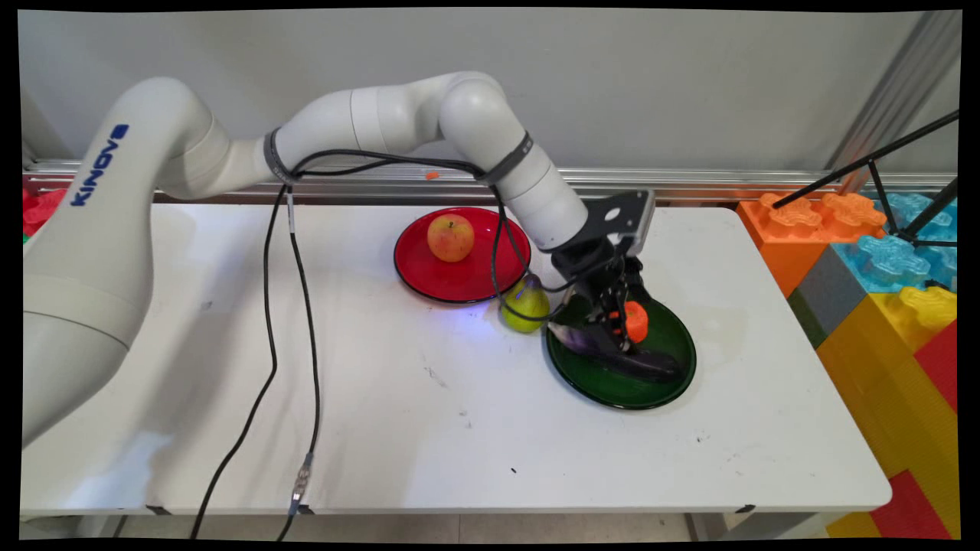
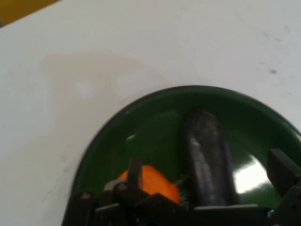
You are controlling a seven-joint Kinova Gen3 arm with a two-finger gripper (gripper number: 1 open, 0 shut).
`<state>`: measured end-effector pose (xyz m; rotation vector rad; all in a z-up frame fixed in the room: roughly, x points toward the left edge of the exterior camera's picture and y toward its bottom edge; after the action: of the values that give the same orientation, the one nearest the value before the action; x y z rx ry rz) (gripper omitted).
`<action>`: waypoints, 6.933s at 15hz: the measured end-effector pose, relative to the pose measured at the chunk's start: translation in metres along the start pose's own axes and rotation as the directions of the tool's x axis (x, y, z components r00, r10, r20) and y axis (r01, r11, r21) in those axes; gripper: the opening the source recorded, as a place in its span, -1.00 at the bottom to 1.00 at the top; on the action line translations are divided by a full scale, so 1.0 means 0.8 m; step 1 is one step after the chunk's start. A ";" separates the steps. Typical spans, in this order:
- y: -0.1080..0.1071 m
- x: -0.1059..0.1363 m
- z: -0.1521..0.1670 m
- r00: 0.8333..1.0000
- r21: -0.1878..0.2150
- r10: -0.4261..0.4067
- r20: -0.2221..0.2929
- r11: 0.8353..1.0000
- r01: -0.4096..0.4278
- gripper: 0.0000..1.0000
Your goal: Pick up the mandarin from the green plate, then place the picked object on the table
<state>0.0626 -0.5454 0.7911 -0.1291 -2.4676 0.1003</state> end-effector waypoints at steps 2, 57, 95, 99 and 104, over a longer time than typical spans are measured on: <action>-0.010 0.002 -0.006 0.996 0.044 -0.086 -0.009 0.995 0.086 1.00; 0.005 0.019 -0.017 0.618 0.129 -0.769 -0.164 0.604 0.786 -1.00; 0.167 -0.206 -0.124 0.731 0.162 -0.676 -0.090 0.715 0.680 -1.00; 0.167 -0.214 -0.122 0.738 0.162 -0.669 -0.092 0.721 0.674 -1.00; 0.165 -0.223 -0.119 0.741 0.163 -0.665 -0.091 0.725 0.670 -1.00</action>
<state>0.2701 -0.4319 0.7417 0.8423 -2.3088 0.0123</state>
